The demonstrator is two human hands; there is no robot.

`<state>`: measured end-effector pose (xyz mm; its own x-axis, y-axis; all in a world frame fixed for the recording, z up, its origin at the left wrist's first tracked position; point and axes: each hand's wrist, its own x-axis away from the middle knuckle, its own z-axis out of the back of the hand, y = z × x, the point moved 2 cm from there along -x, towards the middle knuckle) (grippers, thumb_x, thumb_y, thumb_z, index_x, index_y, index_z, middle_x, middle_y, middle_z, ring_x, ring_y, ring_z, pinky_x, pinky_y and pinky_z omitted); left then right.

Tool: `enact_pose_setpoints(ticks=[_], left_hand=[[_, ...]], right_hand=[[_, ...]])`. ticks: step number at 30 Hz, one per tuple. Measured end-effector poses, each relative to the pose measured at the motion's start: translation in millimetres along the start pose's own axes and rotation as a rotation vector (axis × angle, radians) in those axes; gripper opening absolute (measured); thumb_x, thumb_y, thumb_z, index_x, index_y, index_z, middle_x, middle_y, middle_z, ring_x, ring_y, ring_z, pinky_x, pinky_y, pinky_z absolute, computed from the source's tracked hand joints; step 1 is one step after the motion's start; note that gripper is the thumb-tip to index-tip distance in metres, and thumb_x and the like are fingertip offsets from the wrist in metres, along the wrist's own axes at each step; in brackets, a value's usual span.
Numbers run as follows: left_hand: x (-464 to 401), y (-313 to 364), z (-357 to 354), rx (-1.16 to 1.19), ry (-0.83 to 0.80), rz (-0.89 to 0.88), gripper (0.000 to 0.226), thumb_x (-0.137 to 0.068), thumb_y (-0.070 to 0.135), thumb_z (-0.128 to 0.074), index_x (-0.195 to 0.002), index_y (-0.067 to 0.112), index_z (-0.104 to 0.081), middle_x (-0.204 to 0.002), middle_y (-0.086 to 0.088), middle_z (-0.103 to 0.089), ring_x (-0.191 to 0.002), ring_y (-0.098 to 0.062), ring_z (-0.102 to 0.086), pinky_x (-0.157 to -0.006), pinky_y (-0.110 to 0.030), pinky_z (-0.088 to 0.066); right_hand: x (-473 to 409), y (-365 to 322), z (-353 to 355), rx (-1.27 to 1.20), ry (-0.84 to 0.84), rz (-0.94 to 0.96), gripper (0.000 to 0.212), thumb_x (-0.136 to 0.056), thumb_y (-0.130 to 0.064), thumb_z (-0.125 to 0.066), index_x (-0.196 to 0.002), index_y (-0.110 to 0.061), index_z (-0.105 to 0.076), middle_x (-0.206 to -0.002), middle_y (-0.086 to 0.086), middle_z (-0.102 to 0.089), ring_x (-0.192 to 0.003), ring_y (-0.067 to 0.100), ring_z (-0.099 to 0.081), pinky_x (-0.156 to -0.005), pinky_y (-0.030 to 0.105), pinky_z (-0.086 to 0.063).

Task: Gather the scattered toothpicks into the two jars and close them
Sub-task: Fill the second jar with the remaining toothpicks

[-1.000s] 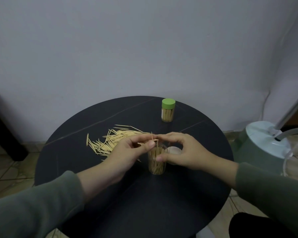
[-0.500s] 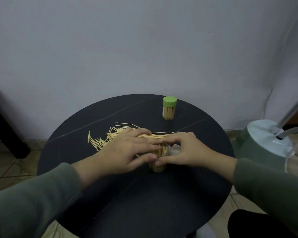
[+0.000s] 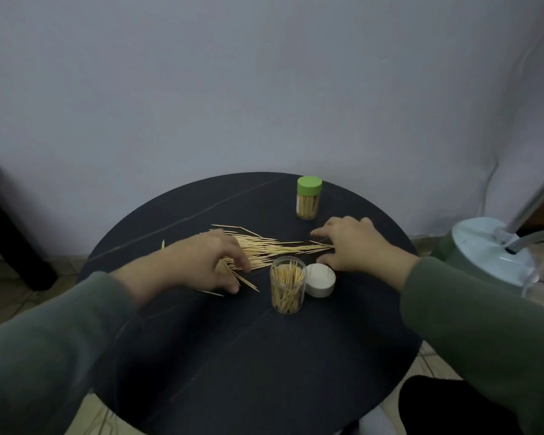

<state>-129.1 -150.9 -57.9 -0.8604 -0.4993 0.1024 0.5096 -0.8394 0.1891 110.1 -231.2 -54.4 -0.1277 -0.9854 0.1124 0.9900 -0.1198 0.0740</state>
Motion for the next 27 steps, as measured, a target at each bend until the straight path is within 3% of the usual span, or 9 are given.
enact_pose_setpoints(ticks=[5,12,19,27], left_hand=[[-5,-6,-2,-0.082,-0.041,0.073,0.041,-0.082,0.041,-0.072,-0.121,0.042,-0.060,-0.122,0.020,-0.053,-0.116,-0.002,-0.041,-0.101,-0.027,-0.038],[-12,-8,-12,-0.060,0.112,0.083,0.020,-0.086,0.043,-0.067,-0.105,0.040,-0.070,-0.100,0.025,-0.052,-0.106,-0.001,-0.048,-0.091,-0.026,-0.044],[-22,-1,-17,-0.074,0.216,0.191,0.026,-0.086,0.047,-0.064,-0.110,0.037,-0.065,-0.119,0.016,-0.056,-0.115,-0.006,-0.048,-0.092,-0.031,-0.047],[-31,13,-15,-0.215,0.174,0.218,0.031,-0.095,0.042,-0.053,-0.123,0.032,-0.061,-0.123,0.009,-0.059,-0.118,-0.013,-0.049,-0.092,-0.035,-0.049]], right_hand=[[-17,-2,-6,0.114,-0.109,-0.058,0.055,-0.096,-0.043,-0.051,-0.146,-0.027,-0.037,-0.145,0.005,-0.043,-0.130,0.028,-0.042,-0.108,0.050,-0.028],[-30,-9,-8,0.036,0.052,0.030,0.032,-0.097,-0.037,-0.053,-0.127,-0.034,-0.060,-0.125,-0.007,-0.062,-0.119,0.019,-0.052,-0.100,0.041,-0.026],[-33,-14,-15,-0.047,0.178,0.124,0.026,-0.095,-0.038,-0.055,-0.119,-0.035,-0.065,-0.119,-0.012,-0.064,-0.113,0.014,-0.053,-0.095,0.039,-0.029],[-31,-17,-15,0.048,0.202,0.172,0.026,-0.097,-0.037,-0.051,-0.120,-0.031,-0.061,-0.119,-0.008,-0.063,-0.109,0.016,-0.053,-0.094,0.040,-0.030]])
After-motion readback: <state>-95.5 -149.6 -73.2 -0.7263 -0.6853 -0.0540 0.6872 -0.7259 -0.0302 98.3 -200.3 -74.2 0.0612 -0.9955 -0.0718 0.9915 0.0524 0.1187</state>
